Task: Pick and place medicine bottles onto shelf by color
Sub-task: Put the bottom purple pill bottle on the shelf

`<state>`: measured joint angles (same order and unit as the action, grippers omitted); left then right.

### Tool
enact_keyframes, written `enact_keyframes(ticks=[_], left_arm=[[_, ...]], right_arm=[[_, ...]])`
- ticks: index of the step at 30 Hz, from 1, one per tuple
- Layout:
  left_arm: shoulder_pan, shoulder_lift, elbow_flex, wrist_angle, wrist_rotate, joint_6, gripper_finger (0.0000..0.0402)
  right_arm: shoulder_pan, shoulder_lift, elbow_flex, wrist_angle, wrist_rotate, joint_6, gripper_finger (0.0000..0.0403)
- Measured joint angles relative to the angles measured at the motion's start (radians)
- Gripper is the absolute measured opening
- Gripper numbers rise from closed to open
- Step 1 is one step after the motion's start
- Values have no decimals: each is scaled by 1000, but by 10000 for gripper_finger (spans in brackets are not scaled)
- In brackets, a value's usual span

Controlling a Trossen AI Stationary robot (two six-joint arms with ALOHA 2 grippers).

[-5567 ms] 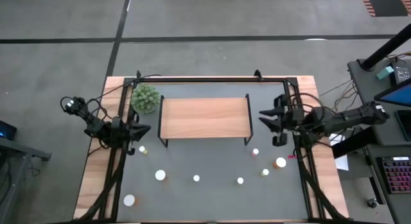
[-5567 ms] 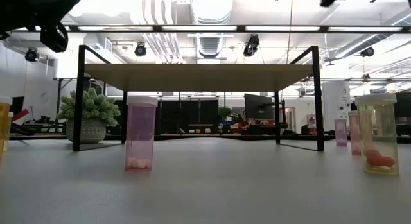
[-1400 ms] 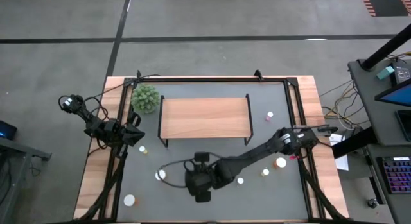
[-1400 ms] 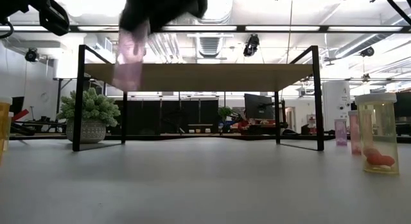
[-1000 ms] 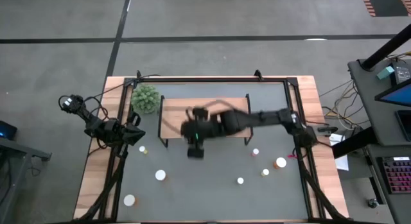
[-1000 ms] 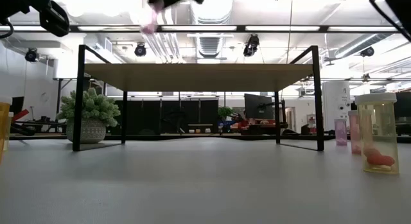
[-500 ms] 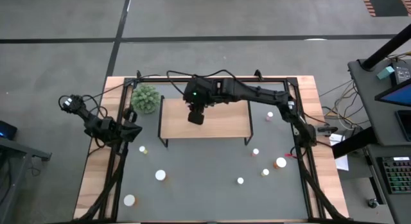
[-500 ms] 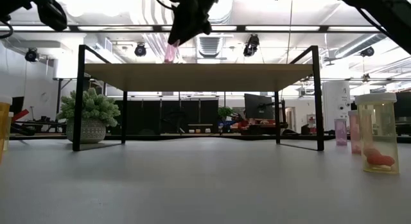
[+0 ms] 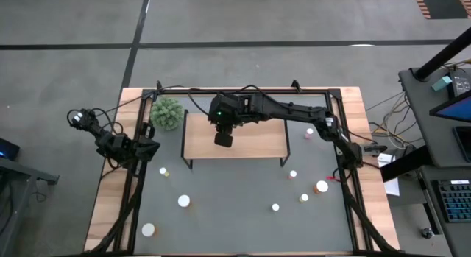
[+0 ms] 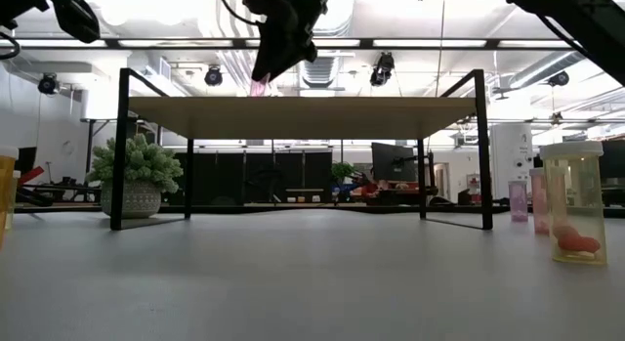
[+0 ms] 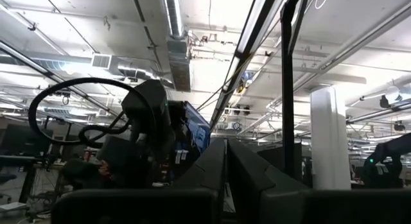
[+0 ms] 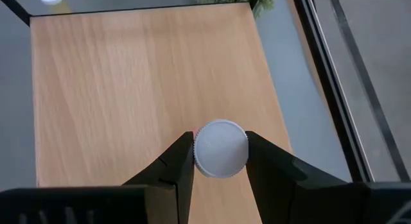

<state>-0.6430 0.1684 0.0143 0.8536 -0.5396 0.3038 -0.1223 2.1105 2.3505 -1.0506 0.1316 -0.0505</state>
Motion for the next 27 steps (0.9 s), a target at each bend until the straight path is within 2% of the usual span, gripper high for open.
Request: enact_keyframes(ticks=[8,19,27], left_arm=[[0,0,0,1,0,0,0],[0,0,0,2,0,0,0],[0,0,0,2,0,-1,0]], right_arm=[[0,9,0,-39,3,5,116],[0,14,0,-31,2,24,166],[0,-2,0,-34,0,26,175]])
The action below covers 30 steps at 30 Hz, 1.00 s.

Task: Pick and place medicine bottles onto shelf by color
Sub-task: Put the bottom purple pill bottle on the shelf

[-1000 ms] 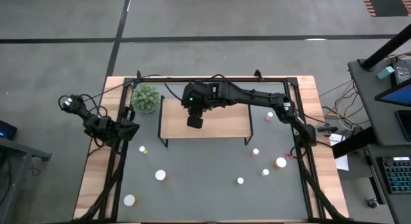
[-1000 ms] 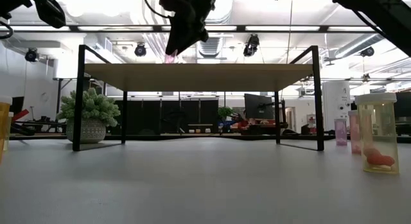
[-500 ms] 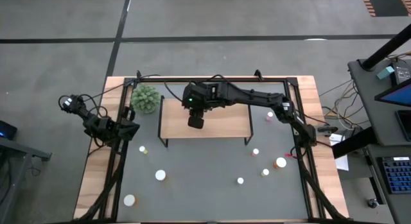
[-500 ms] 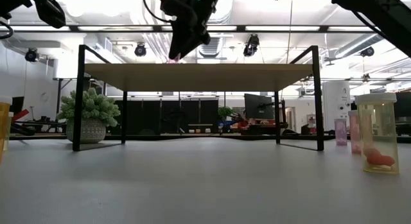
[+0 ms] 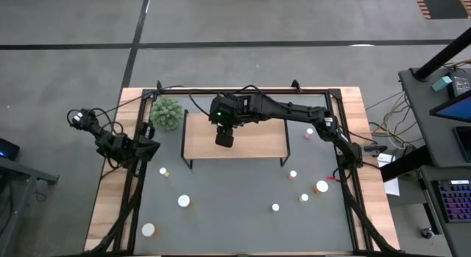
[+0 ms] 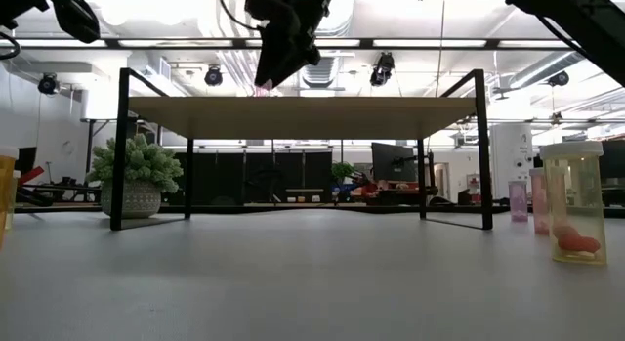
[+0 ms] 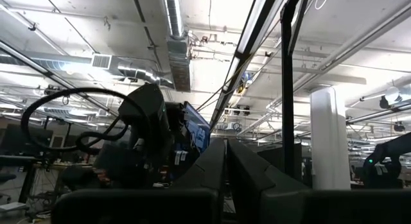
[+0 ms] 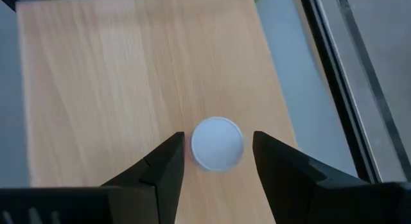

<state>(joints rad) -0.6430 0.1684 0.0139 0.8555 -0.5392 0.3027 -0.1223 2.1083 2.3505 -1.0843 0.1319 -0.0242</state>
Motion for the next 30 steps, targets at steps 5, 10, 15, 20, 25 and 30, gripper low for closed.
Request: enact_keyframes(ticks=[5,10,15,20,25,30], left_arm=[[0,0,0,0,0,0,0],[0,0,0,0,0,0,0],[0,0,0,0,0,-2,0],[0,0,0,0,0,-6,0],[0,1,-1,0,0,-7,0],[0,1,-1,0,0,-7,0]], right_arm=[[0,-46,0,-16,0,38,174],[7,-100,0,-59,1,66,158],[41,-107,-2,-133,2,88,112],[96,-99,-64,-84,12,87,55],[132,-98,-181,52,127,66,14],[130,-97,-276,182,131,46,9]])
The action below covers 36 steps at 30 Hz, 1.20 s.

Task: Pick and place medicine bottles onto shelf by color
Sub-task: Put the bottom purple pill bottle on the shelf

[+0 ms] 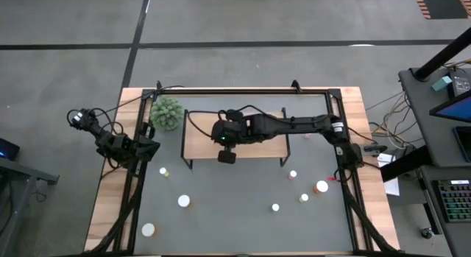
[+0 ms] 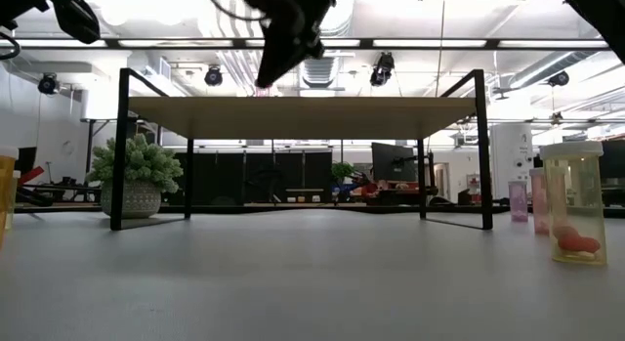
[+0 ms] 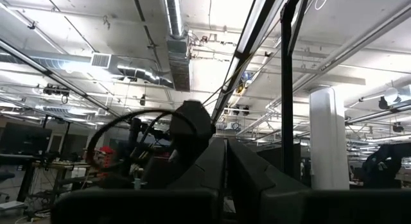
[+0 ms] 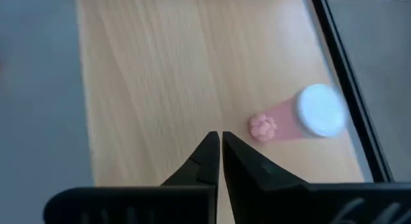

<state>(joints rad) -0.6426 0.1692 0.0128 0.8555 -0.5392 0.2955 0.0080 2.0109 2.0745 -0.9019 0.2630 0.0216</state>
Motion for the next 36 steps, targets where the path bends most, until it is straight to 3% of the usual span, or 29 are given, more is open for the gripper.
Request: enact_keyframes(ticks=[6,36], left_arm=[[0,0,0,0,0,0,0],[0,0,0,0,0,0,0]], right_arm=[[-13,0,-63,106,36,-35,9],[-74,0,-88,154,53,-88,9]])
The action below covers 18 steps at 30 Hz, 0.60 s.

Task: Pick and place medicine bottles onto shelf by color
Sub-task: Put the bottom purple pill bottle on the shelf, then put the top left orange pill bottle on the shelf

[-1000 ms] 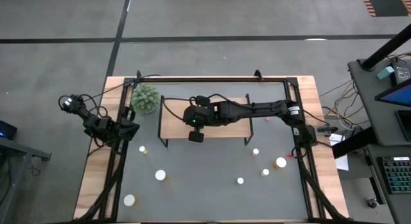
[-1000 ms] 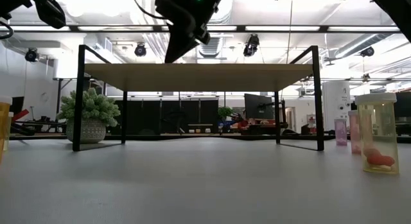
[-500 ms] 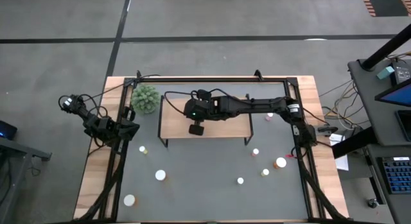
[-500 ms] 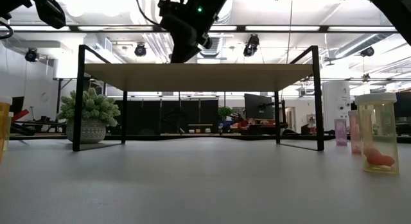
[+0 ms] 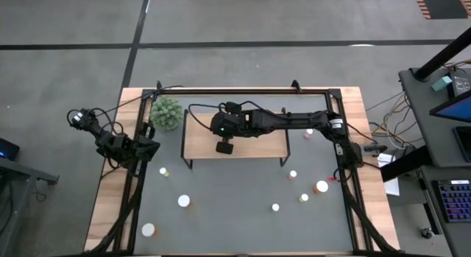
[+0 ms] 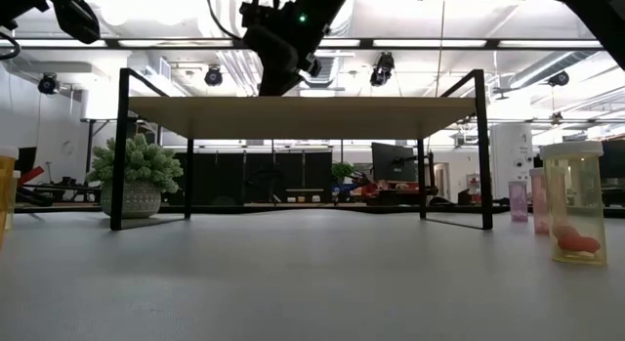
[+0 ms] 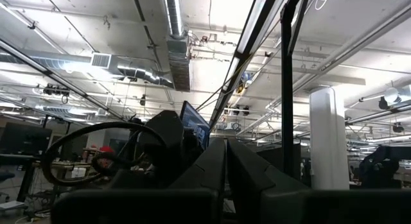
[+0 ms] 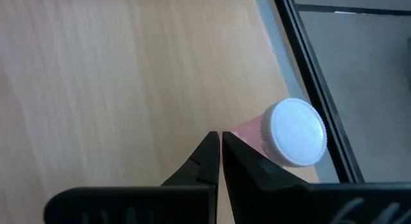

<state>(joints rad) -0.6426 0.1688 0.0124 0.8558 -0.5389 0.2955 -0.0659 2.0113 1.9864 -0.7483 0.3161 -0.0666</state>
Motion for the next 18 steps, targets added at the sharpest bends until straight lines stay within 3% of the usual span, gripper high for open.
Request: enact_keyframes(ticks=[9,12,18], left_arm=[[0,0,0,0,0,0,0],[0,0,0,1,1,-1,0],[0,2,6,27,72,-3,0]], right_arm=[[7,-1,-2,7,8,-32,9],[52,-12,-7,7,59,-54,9],[169,-70,-103,75,43,-64,9]])
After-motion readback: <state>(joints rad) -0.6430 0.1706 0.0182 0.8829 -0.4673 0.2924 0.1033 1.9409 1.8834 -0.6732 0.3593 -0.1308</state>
